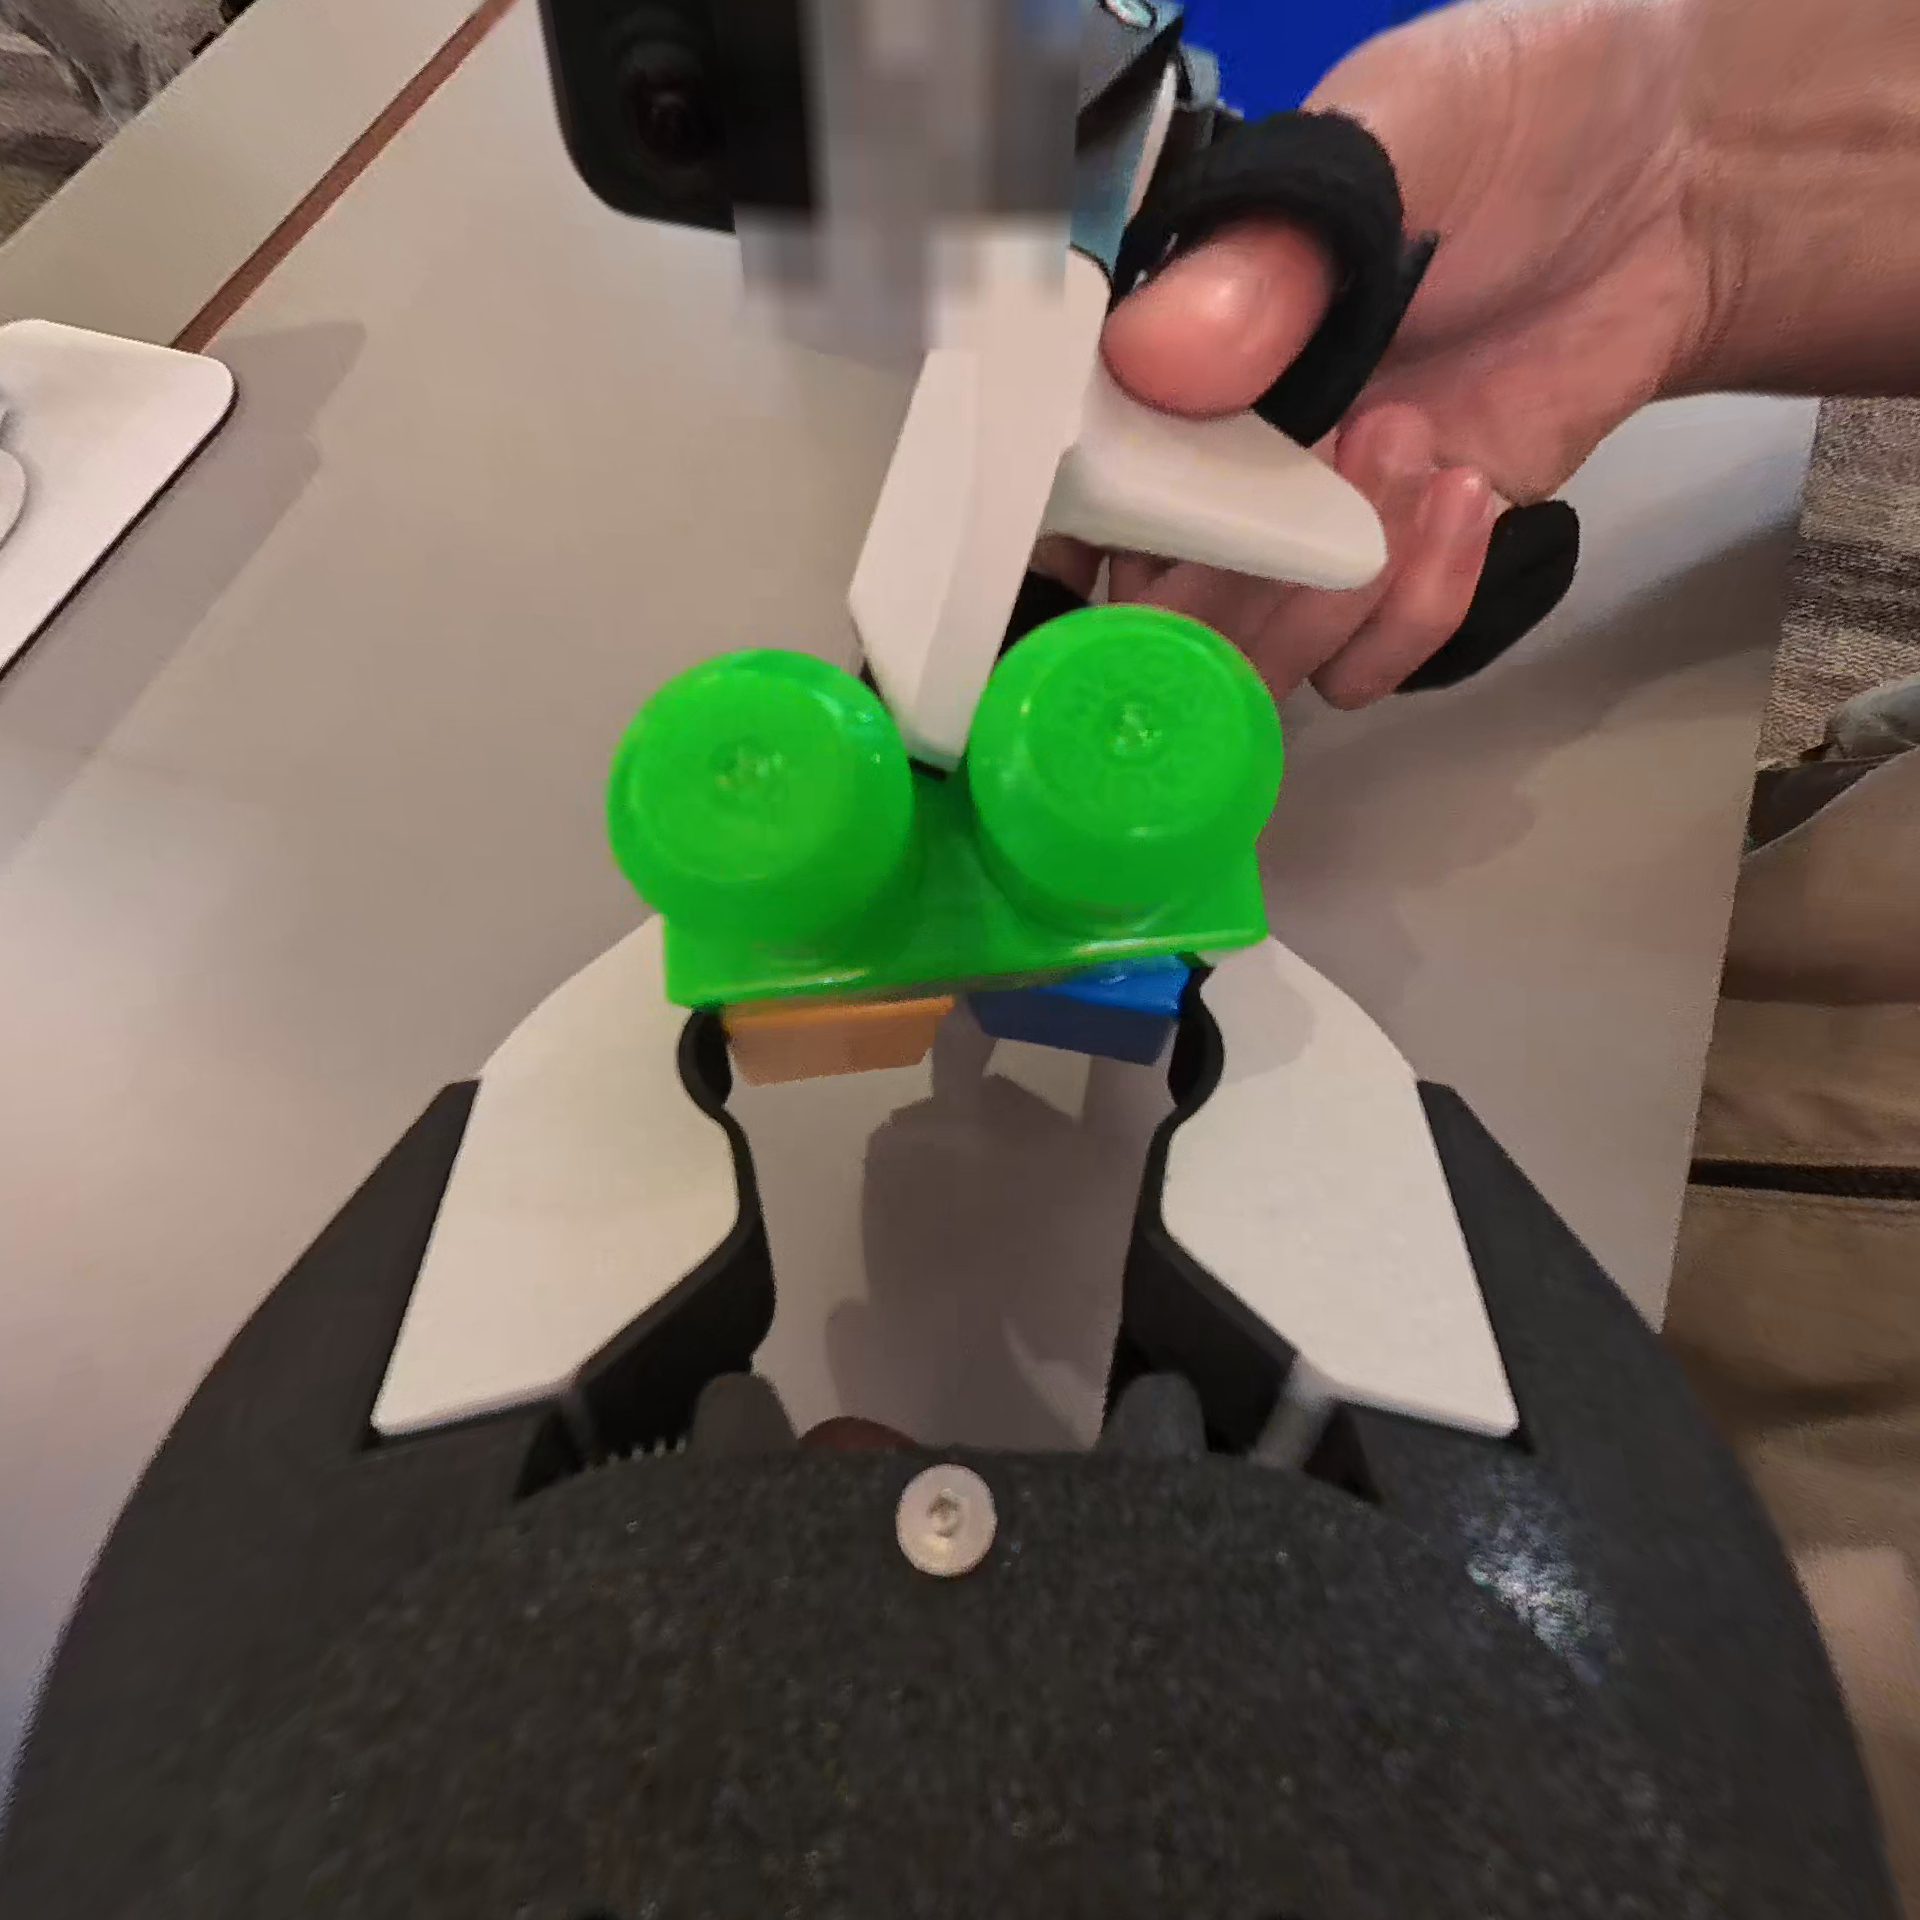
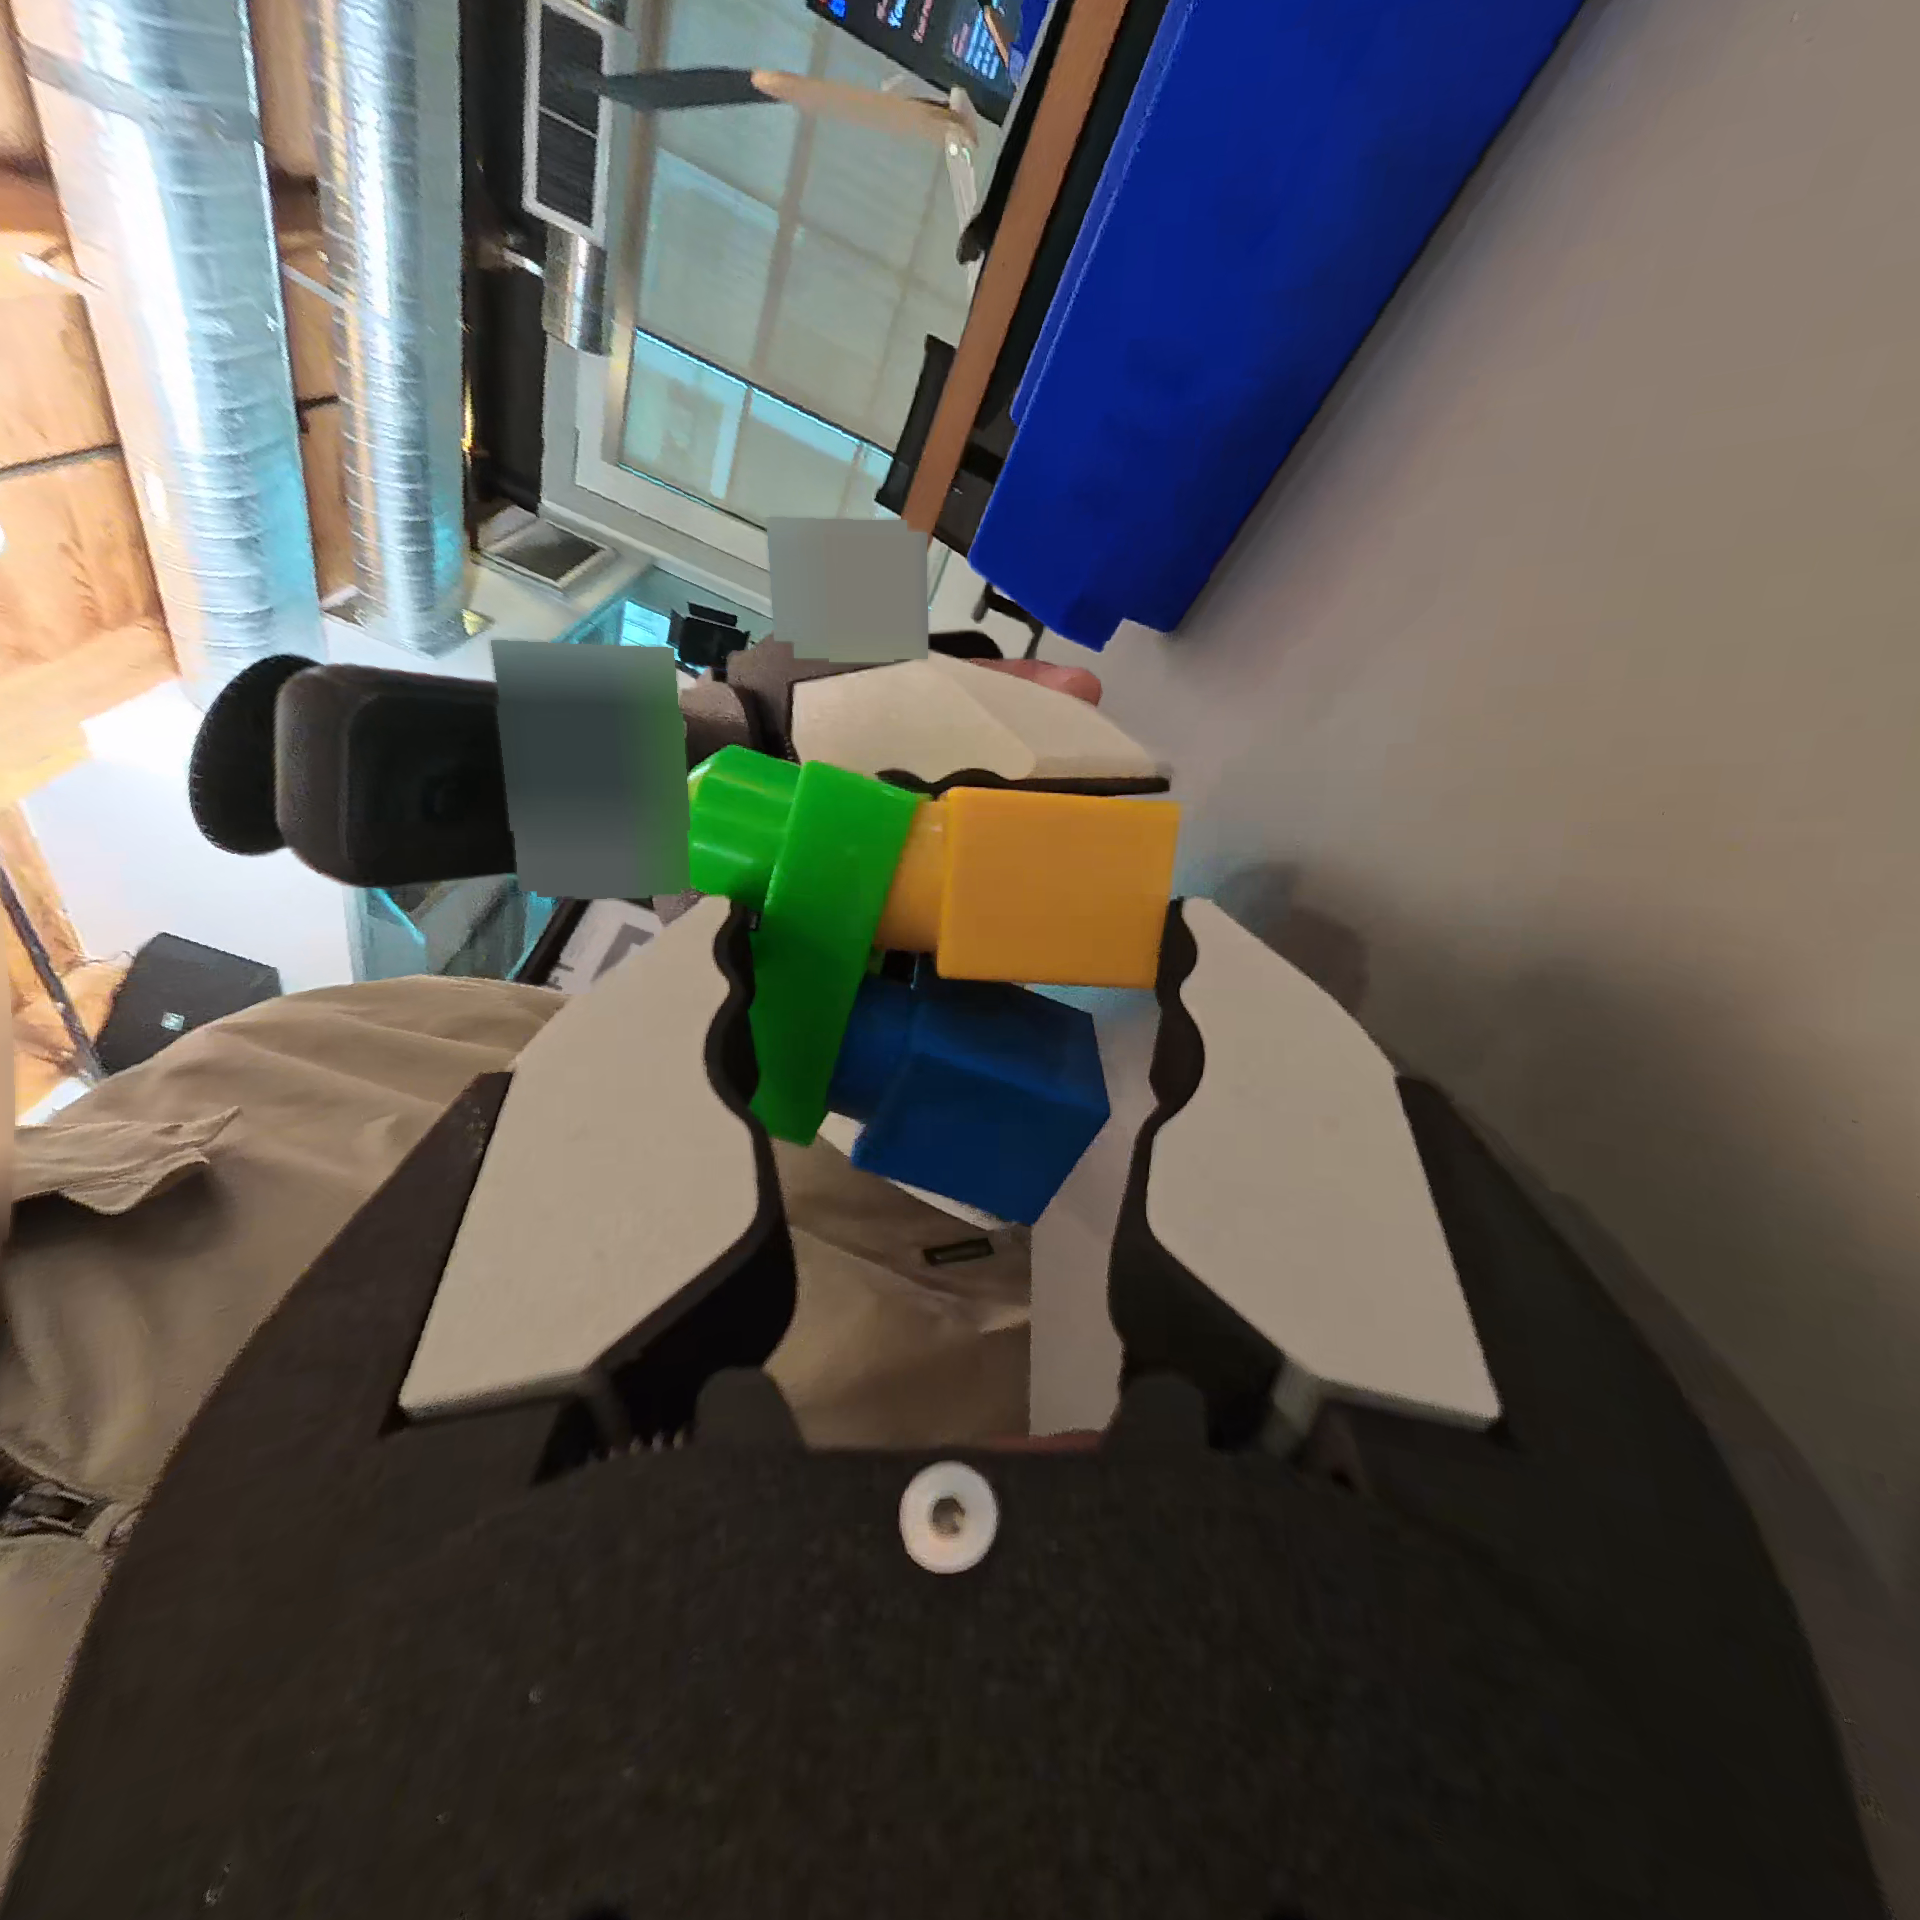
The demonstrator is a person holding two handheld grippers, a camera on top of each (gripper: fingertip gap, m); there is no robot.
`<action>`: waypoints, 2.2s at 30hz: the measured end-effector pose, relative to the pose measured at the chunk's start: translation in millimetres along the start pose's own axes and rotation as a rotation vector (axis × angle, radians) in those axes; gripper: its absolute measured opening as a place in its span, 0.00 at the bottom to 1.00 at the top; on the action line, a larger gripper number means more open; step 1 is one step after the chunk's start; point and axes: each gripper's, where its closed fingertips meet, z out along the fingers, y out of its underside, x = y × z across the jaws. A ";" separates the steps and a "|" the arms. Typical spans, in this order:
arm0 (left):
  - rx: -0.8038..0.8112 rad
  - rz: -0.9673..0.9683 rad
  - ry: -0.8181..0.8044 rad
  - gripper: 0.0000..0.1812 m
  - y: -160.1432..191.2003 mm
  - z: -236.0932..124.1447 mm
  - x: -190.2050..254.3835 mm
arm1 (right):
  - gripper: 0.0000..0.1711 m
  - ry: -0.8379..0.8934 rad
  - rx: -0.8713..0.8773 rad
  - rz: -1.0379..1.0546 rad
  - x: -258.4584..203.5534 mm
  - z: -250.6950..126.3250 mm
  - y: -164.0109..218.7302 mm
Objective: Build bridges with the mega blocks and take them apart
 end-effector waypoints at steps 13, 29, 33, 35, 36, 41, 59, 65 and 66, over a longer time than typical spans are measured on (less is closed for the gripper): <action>0.070 -0.013 -0.008 0.47 -10.6 -0.5 -9.0 | 0.36 -0.140 0.085 0.122 -1.3 -3.9 -6.9; 0.123 0.013 -0.053 0.46 -15.7 -13.1 -13.3 | 0.56 -0.168 0.021 0.110 -16.8 -3.5 4.8; 0.097 0.049 -0.019 0.46 -13.5 -13.5 -8.6 | 0.61 -0.144 -0.075 0.096 -20.5 0.5 19.8; 0.092 0.069 -0.010 0.46 -14.4 -11.8 -6.2 | 0.61 -0.140 -0.100 0.098 -20.0 4.3 21.9; 0.087 0.078 0.000 0.46 -14.8 -10.4 -3.4 | 0.60 -0.161 -0.106 0.109 -21.7 5.9 22.1; 0.089 0.080 -0.008 0.46 -16.5 -7.4 -2.4 | 0.60 -0.220 -0.090 0.152 -22.0 8.0 20.6; 0.198 0.022 0.034 0.46 -27.4 -12.8 2.0 | 0.55 -0.315 -0.026 0.162 -32.6 6.9 14.4; 0.247 0.082 -0.037 0.46 -35.3 -20.4 1.7 | 0.57 -0.368 -0.010 0.168 -42.6 3.2 15.7; 0.248 0.089 -0.049 0.46 -34.6 -20.8 0.4 | 0.58 -0.364 -0.019 0.165 -42.6 3.3 18.9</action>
